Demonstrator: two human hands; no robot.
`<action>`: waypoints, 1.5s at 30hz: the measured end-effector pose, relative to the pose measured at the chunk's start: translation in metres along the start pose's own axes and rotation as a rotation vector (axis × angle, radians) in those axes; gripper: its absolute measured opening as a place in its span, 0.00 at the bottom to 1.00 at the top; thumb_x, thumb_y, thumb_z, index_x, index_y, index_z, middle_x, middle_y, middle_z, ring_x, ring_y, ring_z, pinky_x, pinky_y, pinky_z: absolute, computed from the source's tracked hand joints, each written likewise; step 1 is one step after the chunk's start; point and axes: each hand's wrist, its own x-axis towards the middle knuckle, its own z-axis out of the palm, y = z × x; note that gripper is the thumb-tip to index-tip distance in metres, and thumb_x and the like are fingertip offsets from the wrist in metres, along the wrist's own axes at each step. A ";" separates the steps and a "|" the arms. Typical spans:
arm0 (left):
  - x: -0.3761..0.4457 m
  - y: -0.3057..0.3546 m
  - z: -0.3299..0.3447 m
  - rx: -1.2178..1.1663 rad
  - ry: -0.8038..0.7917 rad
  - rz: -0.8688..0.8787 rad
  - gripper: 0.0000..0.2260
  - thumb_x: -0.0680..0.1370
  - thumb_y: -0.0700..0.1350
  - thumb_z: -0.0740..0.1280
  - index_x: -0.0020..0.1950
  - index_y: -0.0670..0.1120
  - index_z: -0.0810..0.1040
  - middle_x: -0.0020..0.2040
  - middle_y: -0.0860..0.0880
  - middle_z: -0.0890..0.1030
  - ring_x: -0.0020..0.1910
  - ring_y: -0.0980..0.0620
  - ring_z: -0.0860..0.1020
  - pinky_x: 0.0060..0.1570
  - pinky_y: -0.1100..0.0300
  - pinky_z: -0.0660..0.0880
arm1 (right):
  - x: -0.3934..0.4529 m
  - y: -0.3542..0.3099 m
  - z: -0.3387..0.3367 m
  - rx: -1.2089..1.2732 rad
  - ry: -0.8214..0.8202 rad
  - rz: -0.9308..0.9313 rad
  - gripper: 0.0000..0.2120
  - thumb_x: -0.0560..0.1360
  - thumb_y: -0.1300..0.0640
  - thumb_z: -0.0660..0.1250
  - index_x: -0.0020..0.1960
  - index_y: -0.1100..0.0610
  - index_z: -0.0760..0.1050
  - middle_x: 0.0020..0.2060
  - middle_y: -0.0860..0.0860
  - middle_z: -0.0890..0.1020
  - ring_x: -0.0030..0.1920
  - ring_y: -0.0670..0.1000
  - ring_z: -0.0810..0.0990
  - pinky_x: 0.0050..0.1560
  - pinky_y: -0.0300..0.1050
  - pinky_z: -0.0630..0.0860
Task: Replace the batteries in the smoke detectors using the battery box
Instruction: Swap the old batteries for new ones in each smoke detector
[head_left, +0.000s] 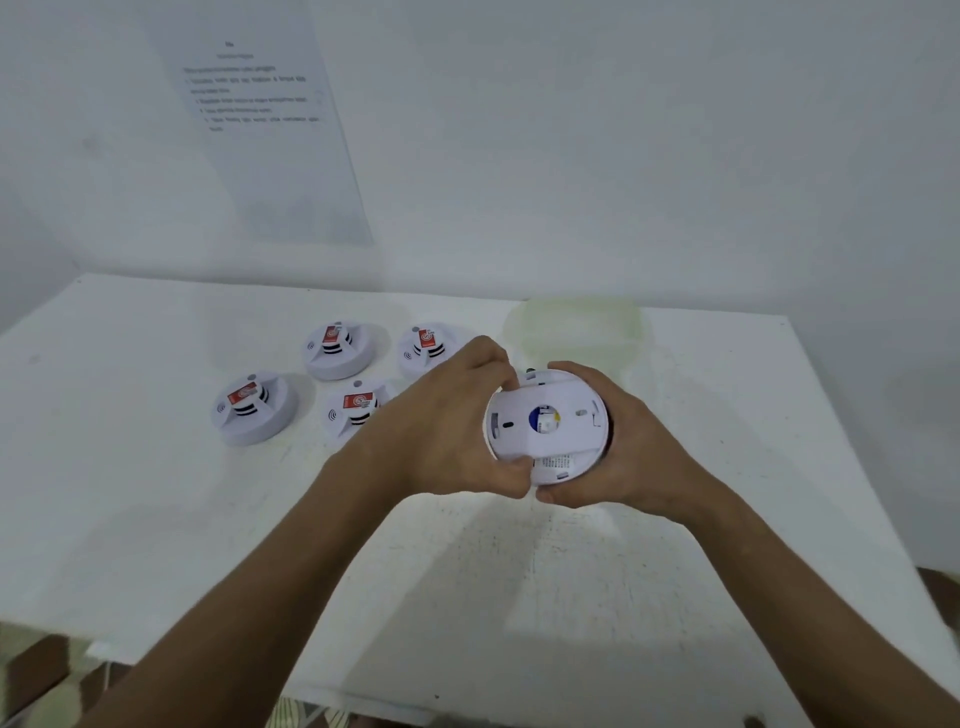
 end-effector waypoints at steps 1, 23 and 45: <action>-0.002 0.000 0.000 -0.004 0.020 0.005 0.29 0.58 0.65 0.66 0.52 0.48 0.74 0.50 0.56 0.70 0.45 0.57 0.70 0.43 0.68 0.71 | 0.000 0.000 0.000 -0.005 0.001 -0.005 0.42 0.57 0.63 0.82 0.67 0.45 0.70 0.58 0.41 0.80 0.59 0.44 0.80 0.55 0.33 0.76; -0.070 -0.074 0.079 -0.142 -0.012 -0.514 0.25 0.57 0.64 0.69 0.44 0.47 0.75 0.44 0.53 0.72 0.42 0.53 0.72 0.40 0.61 0.70 | -0.013 0.017 -0.020 0.054 -0.018 0.107 0.46 0.57 0.66 0.84 0.69 0.45 0.68 0.61 0.40 0.79 0.63 0.43 0.77 0.52 0.35 0.79; 0.004 0.009 0.003 -0.037 -0.187 -0.095 0.16 0.70 0.49 0.75 0.55 0.46 0.79 0.51 0.51 0.81 0.45 0.55 0.78 0.43 0.64 0.76 | -0.008 0.018 -0.006 0.024 -0.129 0.097 0.48 0.56 0.66 0.85 0.69 0.48 0.66 0.61 0.36 0.77 0.63 0.42 0.76 0.59 0.34 0.76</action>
